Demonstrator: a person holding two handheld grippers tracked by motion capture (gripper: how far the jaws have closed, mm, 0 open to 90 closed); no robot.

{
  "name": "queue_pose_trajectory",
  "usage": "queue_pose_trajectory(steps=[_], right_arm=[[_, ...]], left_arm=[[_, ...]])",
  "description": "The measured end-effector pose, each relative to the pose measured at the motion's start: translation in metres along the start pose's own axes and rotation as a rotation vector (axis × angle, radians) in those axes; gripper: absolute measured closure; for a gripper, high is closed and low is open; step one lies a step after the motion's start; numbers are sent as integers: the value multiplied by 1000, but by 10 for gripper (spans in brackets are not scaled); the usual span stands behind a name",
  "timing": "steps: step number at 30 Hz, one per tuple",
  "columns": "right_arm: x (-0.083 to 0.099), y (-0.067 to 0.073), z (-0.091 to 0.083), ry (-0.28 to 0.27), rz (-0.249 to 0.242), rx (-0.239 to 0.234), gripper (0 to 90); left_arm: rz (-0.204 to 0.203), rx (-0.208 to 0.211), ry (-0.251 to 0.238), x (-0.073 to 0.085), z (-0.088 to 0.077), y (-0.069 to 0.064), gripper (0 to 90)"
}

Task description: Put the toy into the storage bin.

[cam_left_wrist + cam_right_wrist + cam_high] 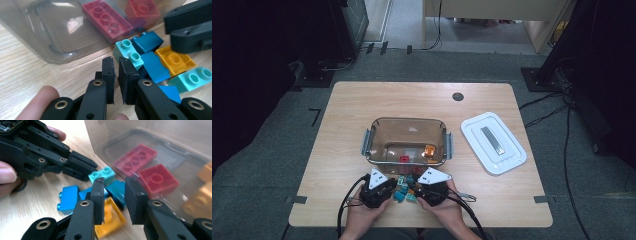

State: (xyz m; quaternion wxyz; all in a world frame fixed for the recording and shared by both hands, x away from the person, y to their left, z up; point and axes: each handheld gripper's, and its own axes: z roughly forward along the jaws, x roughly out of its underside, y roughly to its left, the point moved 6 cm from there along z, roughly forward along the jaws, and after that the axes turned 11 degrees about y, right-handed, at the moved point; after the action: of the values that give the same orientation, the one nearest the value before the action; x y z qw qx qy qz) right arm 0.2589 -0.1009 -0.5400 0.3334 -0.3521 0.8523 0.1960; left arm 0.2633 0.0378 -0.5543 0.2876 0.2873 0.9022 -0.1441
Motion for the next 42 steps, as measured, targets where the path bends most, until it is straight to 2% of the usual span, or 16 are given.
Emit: queue_pose_trajectory(steps=[5,10,13,16,19,22,24,27,29,31,34,37,40,42], right_arm=[[0,3,12,19,-21,0,705],[4,-2,5,45,-20,6,699],[5,-2,-2,26,-17,-1,674],[-3,5,-3,4,-47,-6,672],[-11,13,3,6,-91,-12,671],[-16,19,14,-2,-130,-22,675],[-16,22,21,16,-178,-11,676],[-12,23,29,67,-230,26,673],[-7,19,28,92,-231,45,667],[-3,14,24,92,-213,41,661],[7,5,14,95,-196,43,650],[21,-8,1,99,-156,45,641],[30,-19,-10,109,-126,52,633],[31,-23,-17,95,-107,46,630]], left_arm=[[2,18,4,-4,4,-8,853],[32,31,6,-7,8,-17,849],[66,24,4,-6,5,-19,821],[62,24,-20,-2,-9,-10,784],[20,29,-38,7,-24,5,753],[-19,25,-29,19,-32,21,730],[-40,32,-17,25,-35,25,718],[-36,28,-8,30,-38,23,716],[-23,38,-3,33,-40,17,719],[-12,54,6,34,-38,10,722],[-2,81,23,34,-34,-1,722],[12,87,41,35,-28,-8,723],[13,96,35,32,-25,-12,726],[7,103,29,29,-22,-15,727]])
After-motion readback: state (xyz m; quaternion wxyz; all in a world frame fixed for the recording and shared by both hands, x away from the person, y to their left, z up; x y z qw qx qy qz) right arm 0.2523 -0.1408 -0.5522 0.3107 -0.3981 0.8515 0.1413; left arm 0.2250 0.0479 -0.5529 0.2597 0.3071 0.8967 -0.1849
